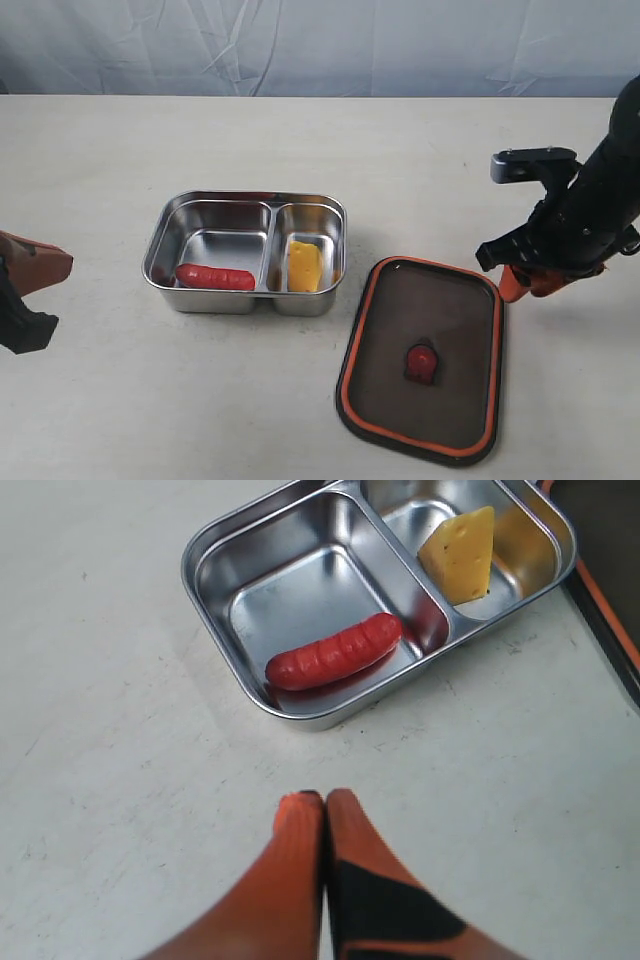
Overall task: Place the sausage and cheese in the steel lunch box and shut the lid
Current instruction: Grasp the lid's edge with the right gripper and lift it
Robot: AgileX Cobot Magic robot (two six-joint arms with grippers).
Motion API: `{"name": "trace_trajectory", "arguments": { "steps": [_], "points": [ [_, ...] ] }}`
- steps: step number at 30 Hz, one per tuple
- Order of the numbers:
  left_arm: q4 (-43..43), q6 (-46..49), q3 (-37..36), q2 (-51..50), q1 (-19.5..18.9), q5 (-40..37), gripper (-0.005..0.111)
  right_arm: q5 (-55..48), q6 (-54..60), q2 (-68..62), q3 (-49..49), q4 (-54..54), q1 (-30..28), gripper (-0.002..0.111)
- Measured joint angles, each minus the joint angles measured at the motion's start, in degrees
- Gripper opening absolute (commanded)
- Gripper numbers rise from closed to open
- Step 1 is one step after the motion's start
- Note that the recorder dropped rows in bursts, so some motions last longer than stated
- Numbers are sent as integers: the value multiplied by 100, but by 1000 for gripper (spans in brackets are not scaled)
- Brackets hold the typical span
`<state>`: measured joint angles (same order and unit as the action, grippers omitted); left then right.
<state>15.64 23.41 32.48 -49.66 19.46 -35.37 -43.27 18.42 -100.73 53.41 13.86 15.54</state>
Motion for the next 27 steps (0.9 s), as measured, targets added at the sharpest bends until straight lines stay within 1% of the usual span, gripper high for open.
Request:
{"name": "trace_trajectory", "arguments": {
  "steps": [7,16,18,19,20,22,27],
  "points": [
    [0,0,0,0,0,0,0,140,57,-401,0,219,78,40],
    [0,0,0,0,0,0,0,435,112,-742,10,102,544,39],
    [0,0,0,0,0,0,0,435,82,-767,21,14,596,30],
    [0,0,0,0,0,0,0,435,42,-789,32,-7,606,24],
    [0,0,0,0,0,0,0,435,0,-803,44,-47,606,13],
    [0,0,0,0,0,0,0,435,-43,-806,55,-156,606,-1],
    [261,-25,0,0,0,0,0,348,-106,-816,67,-295,609,0]
  ]
}}
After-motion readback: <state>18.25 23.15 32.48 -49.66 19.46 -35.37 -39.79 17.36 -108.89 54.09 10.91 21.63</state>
